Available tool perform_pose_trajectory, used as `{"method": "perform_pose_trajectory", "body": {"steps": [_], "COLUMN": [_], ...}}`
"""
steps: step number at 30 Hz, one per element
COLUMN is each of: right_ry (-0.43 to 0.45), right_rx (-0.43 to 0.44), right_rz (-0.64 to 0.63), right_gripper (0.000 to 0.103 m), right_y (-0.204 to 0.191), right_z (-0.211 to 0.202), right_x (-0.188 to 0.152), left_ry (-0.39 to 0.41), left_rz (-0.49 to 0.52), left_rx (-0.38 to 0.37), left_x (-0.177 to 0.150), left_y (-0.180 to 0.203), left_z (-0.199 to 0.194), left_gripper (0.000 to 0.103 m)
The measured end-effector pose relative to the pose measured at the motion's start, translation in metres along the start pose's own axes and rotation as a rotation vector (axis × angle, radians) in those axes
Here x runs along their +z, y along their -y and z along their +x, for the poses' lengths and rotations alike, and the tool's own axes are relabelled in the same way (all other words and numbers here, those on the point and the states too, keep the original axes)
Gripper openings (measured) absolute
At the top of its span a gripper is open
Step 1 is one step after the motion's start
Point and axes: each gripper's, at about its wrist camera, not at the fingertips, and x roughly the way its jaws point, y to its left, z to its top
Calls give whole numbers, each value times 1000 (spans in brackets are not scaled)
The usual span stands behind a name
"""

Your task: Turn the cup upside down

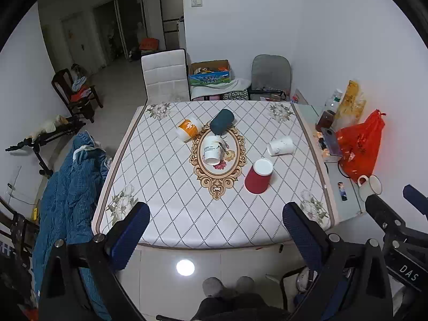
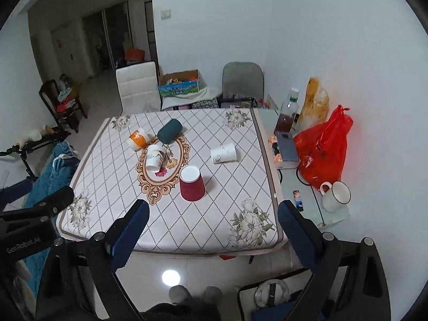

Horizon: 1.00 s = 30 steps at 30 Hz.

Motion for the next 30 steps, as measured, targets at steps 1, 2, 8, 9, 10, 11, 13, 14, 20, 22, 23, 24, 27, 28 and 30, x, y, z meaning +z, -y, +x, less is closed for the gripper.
{"method": "perform_pose_trajectory", "body": {"steps": [1,2,8,9,10,11,13,14,20,22,23,24,27,28,30], "right_ry": [11,19,37,39,41,42,46,47,50,48,47,48,48,47,45], "right_rx": [3,8,19,20,23,24,29,29,28,27,28,29,26,25,25], "right_rz": [-1,-1,-12,-13,-13,-16,-19,-21,-28,-26,-25,-26,-26,-25,-24], "right_gripper": [99,99,101,101,101,101,101,101,101,101,101,101,101,101,101], "right_y": [3,5,13,13,14,15,15,15,15,16,16,16,16,16,17], "right_z": [-9,-15,-35,-37,-41,-43,-46,-47,-51,-52,-51,-51,-51,-51,-51], "right_x": [0,0,0,0,0,0,0,0,1,1,2,2,2,1,1], "left_ry": [1,1,8,11,14,16,15,15,25,28,31,34,38,38,37], "left_rz": [-2,-6,-49,-48,-45,-43,-41,-39,-27,-26,-25,-26,-25,-25,-25], "left_rx": [2,4,-7,-4,-1,2,3,4,16,15,17,17,17,17,15], "left_x": [-1,-3,-9,-10,-11,-11,-13,-13,-13,-13,-13,-13,-13,-12,-11], "left_y": [1,3,6,7,7,8,10,11,14,14,14,15,16,16,16], "left_z": [-4,-8,-25,-27,-29,-31,-33,-34,-41,-42,-43,-44,-46,-46,-46], "left_gripper": [102,102,102,102,102,102,102,102,102,102,102,102,102,102,102]}}
